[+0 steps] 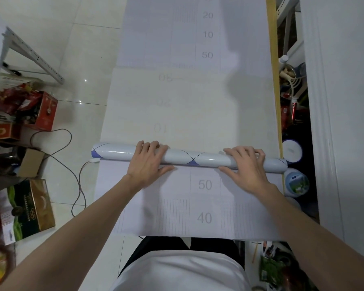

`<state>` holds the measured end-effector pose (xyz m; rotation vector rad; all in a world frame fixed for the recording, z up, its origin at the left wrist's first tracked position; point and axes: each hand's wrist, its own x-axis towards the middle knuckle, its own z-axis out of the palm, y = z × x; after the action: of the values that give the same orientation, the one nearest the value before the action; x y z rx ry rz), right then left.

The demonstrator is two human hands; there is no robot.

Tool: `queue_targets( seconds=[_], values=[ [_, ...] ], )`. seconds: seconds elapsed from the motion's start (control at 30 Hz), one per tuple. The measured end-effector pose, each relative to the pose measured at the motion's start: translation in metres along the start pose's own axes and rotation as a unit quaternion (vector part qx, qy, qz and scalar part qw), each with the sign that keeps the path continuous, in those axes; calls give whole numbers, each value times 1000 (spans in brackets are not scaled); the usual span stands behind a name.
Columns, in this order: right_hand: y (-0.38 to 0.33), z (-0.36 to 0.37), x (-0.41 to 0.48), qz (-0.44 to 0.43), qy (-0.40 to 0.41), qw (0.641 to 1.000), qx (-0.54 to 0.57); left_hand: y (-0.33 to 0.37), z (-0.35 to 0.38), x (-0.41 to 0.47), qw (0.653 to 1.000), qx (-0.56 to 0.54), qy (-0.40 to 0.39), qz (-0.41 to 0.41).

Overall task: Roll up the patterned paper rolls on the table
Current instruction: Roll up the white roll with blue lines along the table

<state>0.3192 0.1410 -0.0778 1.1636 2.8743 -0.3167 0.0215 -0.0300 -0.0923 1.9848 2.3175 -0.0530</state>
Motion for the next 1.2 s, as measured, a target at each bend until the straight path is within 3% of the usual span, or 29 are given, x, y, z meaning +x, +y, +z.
queue_targets(
  seconds=[0.4,0.6,0.8,1.0,1.2],
  values=[
    [-1,2,11,-6,14,1000,5,-8,-2,2,998,-54,-3,23],
    [-5,9,5,22,25,999,2,-7,-5,7,999,-27,16,-14],
    [-10,10,-1,56,32,998,-13,-11,-8,9,999,-15,-14,29],
    [-8,9,-9,50,27,998,-22,-12,-4,2,999,-10,24,40],
    [-6,11,-16,60,40,997,6,-12,-2,-1,998,-30,8,62]
  ],
)
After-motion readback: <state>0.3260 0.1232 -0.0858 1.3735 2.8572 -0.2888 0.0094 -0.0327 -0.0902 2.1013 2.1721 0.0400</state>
